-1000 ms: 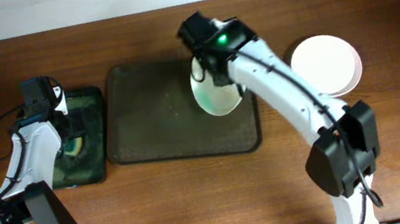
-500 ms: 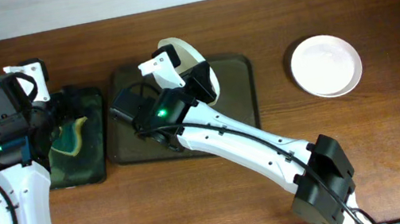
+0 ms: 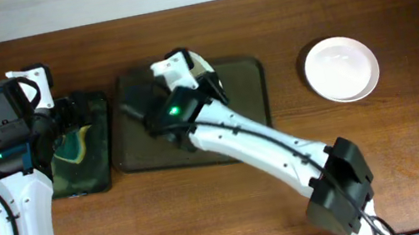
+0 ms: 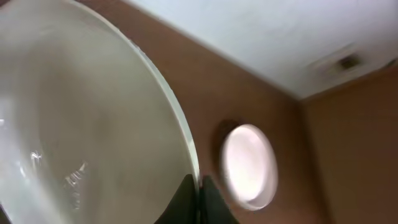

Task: Clean dirty plates on tray and stack at the side
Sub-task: 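Return the sponge to the green tray and lift the plate with right gripper, then place the plate onto the stack at right and open right gripper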

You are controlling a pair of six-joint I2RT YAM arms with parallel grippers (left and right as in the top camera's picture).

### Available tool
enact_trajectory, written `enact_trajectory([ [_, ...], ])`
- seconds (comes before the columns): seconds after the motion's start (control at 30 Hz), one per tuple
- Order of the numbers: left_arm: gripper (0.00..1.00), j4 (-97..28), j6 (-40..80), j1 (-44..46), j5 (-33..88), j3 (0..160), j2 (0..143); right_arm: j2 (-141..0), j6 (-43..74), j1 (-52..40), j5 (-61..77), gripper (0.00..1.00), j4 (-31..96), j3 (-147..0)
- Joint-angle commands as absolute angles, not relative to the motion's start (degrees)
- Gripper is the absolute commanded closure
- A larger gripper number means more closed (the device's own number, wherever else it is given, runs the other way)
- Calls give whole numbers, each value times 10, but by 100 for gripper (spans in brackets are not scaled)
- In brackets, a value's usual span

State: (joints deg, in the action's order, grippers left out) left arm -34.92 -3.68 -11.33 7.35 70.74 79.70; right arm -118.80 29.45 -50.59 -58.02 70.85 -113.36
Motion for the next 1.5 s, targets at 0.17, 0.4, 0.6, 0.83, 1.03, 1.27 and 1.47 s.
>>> enact_trajectory([
  [0.17, 0, -387, -39, -88, 84, 713, 796, -1178, 302, -279, 16, 96, 658, -1147],
  [0.4, 1, -393, -39, 39, 75, 713, 871, -1144, 212, 57, 95, 96, 766, -1146],
  [0.6, 1, -375, -39, 45, 75, 713, 887, -1154, 210, 227, 22, 96, 762, -1140],
  [0.83, 1, -361, -39, 45, 75, 713, 887, -1195, 214, 233, 9, 96, 698, -1075],
  [1.03, 1, -348, -39, 45, 75, 713, 887, -1195, 214, 223, 60, 33, 683, -1059],
  [1.27, 1, -357, -40, 45, 75, 713, 885, -1151, 173, 174, 116, 33, 772, -1110],
  [1.47, 1, -424, -39, 44, 75, 713, 803, -1051, 163, -92, 66, 28, 790, -1109],
])
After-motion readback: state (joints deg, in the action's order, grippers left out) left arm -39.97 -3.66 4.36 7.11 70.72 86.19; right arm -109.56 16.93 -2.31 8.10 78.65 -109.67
